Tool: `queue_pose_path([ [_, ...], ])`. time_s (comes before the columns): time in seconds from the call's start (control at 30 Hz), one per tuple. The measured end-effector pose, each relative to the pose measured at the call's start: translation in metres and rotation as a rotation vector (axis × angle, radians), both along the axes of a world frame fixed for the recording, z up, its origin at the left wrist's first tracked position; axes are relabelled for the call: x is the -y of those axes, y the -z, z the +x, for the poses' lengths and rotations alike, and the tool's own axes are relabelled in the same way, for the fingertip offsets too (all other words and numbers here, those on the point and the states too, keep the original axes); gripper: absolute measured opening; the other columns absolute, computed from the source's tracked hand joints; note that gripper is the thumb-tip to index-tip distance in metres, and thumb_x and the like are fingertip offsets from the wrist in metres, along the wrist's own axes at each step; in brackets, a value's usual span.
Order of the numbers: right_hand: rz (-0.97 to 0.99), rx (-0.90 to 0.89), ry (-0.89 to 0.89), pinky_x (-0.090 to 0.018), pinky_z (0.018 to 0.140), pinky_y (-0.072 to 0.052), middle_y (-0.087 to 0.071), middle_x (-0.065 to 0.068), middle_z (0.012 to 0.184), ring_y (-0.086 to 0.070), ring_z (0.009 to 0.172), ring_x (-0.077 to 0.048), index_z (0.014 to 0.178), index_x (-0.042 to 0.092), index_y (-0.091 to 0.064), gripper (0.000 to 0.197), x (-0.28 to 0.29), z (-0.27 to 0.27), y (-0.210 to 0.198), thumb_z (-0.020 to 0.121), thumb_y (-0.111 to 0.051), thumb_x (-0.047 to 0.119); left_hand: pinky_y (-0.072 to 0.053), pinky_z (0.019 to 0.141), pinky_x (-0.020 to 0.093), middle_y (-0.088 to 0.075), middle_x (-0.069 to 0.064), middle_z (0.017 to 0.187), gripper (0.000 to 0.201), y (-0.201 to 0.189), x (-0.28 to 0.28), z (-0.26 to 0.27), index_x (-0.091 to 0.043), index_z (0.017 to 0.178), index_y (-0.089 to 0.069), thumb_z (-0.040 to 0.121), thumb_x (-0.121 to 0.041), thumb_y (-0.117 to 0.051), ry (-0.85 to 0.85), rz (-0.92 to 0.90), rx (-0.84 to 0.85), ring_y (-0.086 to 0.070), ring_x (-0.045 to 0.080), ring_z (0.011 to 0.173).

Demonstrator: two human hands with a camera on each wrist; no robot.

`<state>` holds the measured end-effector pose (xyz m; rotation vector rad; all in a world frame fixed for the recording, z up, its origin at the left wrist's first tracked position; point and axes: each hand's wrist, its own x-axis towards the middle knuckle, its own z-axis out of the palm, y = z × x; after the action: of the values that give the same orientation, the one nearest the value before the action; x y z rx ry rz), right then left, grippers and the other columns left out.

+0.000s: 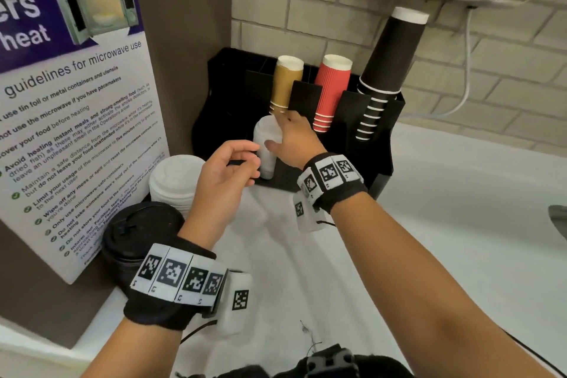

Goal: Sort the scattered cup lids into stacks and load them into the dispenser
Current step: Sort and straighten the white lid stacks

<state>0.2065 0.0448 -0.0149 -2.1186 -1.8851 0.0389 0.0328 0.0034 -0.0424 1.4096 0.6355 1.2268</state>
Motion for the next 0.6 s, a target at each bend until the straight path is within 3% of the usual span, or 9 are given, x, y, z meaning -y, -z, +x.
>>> queue_pose_path([
  [0.1, 0.267, -0.402, 0.156, -0.029, 0.095, -0.04, -0.05, -0.015, 0.126, -0.051, 0.115, -0.027, 0.135, 0.007, -0.045, 0.05, 0.038, 0.033, -0.01, 0.091, -0.06, 0.025, -0.051, 0.067, 0.015, -0.062, -0.02, 0.075, 0.022, 0.005, 0.004, 0.008, -0.023, 0.099, -0.065, 0.093, -0.003, -0.056, 0.029, -0.018, -0.018, -0.062, 0.005, 0.074],
  [0.17, 0.358, -0.632, 0.334, -0.031, 0.078, -0.047, -0.059, -0.009, 0.102, -0.059, 0.091, -0.023, 0.12, 0.008, -0.051, 0.032, 0.071, 0.058, -0.011, 0.091, -0.056, 0.02, -0.05, 0.066, 0.015, -0.061, -0.017, 0.078, 0.021, 0.009, 0.007, 0.014, -0.024, 0.098, -0.065, 0.094, -0.006, -0.057, 0.053, -0.036, -0.034, -0.063, 0.005, 0.074],
  [0.23, 0.324, -0.811, 0.514, -0.035, 0.072, -0.053, -0.057, -0.009, 0.092, -0.06, 0.08, -0.024, 0.116, 0.008, -0.048, 0.024, 0.105, 0.082, -0.006, 0.093, -0.048, 0.014, -0.05, 0.066, 0.015, -0.061, -0.011, 0.083, 0.022, 0.012, 0.011, 0.02, -0.028, 0.095, -0.065, 0.094, -0.008, -0.057, 0.083, -0.043, -0.053, -0.064, 0.005, 0.074],
  [0.27, 0.243, -0.826, 0.601, -0.039, 0.076, -0.056, -0.058, -0.012, 0.096, -0.062, 0.084, -0.028, 0.118, 0.005, -0.048, 0.026, 0.121, 0.094, -0.001, 0.095, -0.044, 0.014, -0.05, 0.066, 0.015, -0.061, -0.009, 0.085, 0.023, 0.012, 0.014, 0.024, -0.029, 0.094, -0.065, 0.094, -0.008, -0.057, 0.101, -0.046, -0.06, -0.064, 0.005, 0.074],
  [0.33, -0.034, -0.672, 0.703, -0.047, 0.091, -0.052, -0.057, -0.02, 0.115, -0.06, 0.105, -0.036, 0.126, -0.001, -0.049, 0.035, 0.148, 0.114, 0.01, 0.097, -0.043, 0.016, -0.049, 0.066, 0.015, -0.061, -0.007, 0.086, 0.023, 0.013, 0.018, 0.03, -0.029, 0.094, -0.066, 0.094, -0.008, -0.057, 0.138, -0.049, -0.07, -0.064, 0.006, 0.075],
  [0.4, -0.322, -0.455, 0.696, -0.043, 0.101, -0.045, -0.05, -0.016, 0.136, -0.051, 0.122, -0.033, 0.139, 0.008, -0.043, 0.049, 0.167, 0.122, 0.021, 0.095, -0.052, 0.027, -0.049, 0.065, 0.014, -0.062, -0.007, 0.085, 0.022, 0.013, 0.022, 0.036, -0.029, 0.095, -0.066, 0.094, -0.009, -0.057, 0.17, -0.047, -0.077, -0.065, 0.006, 0.075],
  [0.5, -0.556, -0.37, 0.637, -0.034, 0.094, -0.043, -0.045, -0.003, 0.144, -0.049, 0.125, -0.025, 0.146, 0.031, -0.033, 0.079, 0.181, 0.121, 0.036, 0.078, -0.073, 0.039, -0.049, 0.065, 0.014, -0.063, -0.01, 0.082, 0.022, 0.013, 0.03, 0.043, -0.028, 0.095, -0.067, 0.094, -0.009, -0.057, 0.207, -0.052, -0.081, -0.064, 0.006, 0.075],
  [0.6, -0.65, -0.293, 0.575, -0.035, 0.088, -0.044, -0.044, 0.001, 0.145, -0.05, 0.123, -0.024, 0.144, 0.036, -0.035, 0.092, 0.18, 0.118, 0.049, 0.065, -0.083, 0.034, -0.05, 0.067, 0.016, -0.063, -0.012, 0.081, 0.021, 0.013, 0.035, 0.047, -0.027, 0.097, -0.066, 0.094, -0.009, -0.057, 0.227, -0.051, -0.095, -0.064, 0.007, 0.076],
])
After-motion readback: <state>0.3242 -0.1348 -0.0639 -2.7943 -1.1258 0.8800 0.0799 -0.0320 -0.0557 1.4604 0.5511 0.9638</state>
